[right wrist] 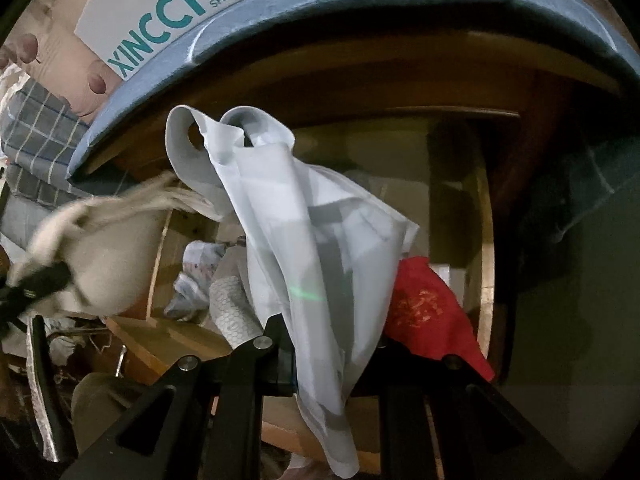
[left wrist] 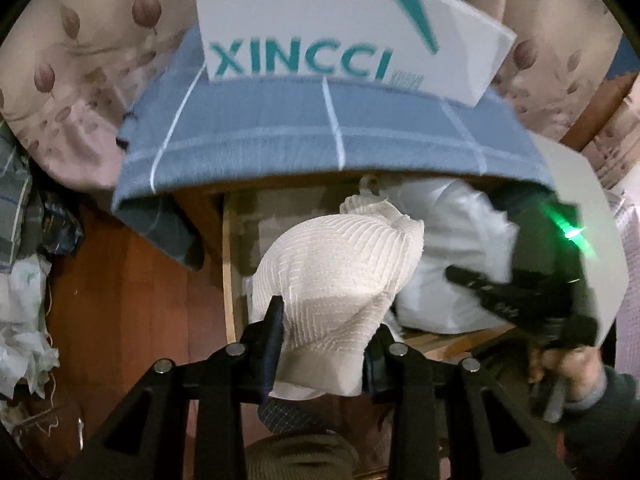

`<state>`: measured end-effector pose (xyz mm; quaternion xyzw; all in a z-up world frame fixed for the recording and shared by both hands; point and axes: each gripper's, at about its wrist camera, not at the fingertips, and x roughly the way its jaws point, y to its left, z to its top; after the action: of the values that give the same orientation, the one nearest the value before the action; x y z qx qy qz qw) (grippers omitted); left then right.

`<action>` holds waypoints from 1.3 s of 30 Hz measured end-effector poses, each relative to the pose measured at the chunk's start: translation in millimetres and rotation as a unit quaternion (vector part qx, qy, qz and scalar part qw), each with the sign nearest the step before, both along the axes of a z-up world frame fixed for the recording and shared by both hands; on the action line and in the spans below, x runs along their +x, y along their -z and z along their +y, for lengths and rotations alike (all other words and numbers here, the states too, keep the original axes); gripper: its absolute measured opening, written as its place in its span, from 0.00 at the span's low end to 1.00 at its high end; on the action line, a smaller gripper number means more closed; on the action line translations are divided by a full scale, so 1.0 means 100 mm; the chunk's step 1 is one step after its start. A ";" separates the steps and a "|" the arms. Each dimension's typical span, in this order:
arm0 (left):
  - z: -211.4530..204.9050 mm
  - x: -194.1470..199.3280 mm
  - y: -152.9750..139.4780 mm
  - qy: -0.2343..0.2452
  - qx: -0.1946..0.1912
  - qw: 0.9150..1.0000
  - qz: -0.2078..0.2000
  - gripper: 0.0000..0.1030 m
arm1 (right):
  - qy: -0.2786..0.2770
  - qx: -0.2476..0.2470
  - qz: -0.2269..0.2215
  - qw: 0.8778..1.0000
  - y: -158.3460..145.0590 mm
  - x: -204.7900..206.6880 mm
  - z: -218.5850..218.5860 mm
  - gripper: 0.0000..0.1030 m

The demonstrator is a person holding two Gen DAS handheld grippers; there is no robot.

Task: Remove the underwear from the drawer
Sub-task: 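Lift the beige underwear out and drop it into the white box with the left gripper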

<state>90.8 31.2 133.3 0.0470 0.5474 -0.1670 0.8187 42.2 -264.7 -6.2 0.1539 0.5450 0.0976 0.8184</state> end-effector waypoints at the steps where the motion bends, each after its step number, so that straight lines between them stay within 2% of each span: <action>1: 0.01 0.00 -0.08 0.001 -0.005 1.000 -0.004 0.31 | 0.000 -0.001 0.000 1.000 0.00 0.00 0.01 0.14; 6: 0.00 0.01 -0.50 0.005 -0.023 0.999 -0.037 0.31 | -0.004 -0.011 0.003 1.000 0.02 0.01 0.09 0.14; 12: 0.06 0.08 -1.16 0.010 -0.055 0.995 -0.086 0.31 | -0.008 -0.011 0.008 1.000 0.05 0.03 0.12 0.14; 19: 0.04 0.24 -2.11 0.019 -0.072 0.982 -0.172 0.31 | -0.010 -0.007 0.008 1.000 0.08 0.02 0.12 0.14; 24: -0.11 0.59 -2.52 0.013 -0.053 0.973 -0.225 0.31 | -0.013 -0.002 0.007 1.000 0.08 0.03 0.10 0.14; 27: -0.27 0.95 -2.56 0.005 -0.031 0.970 -0.239 0.31 | -0.014 0.005 0.006 1.000 0.08 0.03 0.08 0.14; 30: -0.45 1.34 -2.41 0.007 -0.023 0.972 -0.234 0.31 | -0.014 0.011 0.005 1.000 0.06 0.03 0.05 0.14; 34: -0.66 1.77 -2.01 0.014 -0.018 0.979 -0.201 0.31 | -0.013 0.020 0.004 1.000 0.06 0.03 0.03 0.14; 39: -0.80 2.02 -1.47 0.008 0.008 0.987 -0.159 0.31 | -0.016 0.025 0.006 1.000 0.06 0.03 0.03 0.14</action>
<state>293.1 -48.6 280.0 0.0844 0.4108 -0.1594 0.8937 45.3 -262.1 -12.4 0.1663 0.5495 0.1239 0.8094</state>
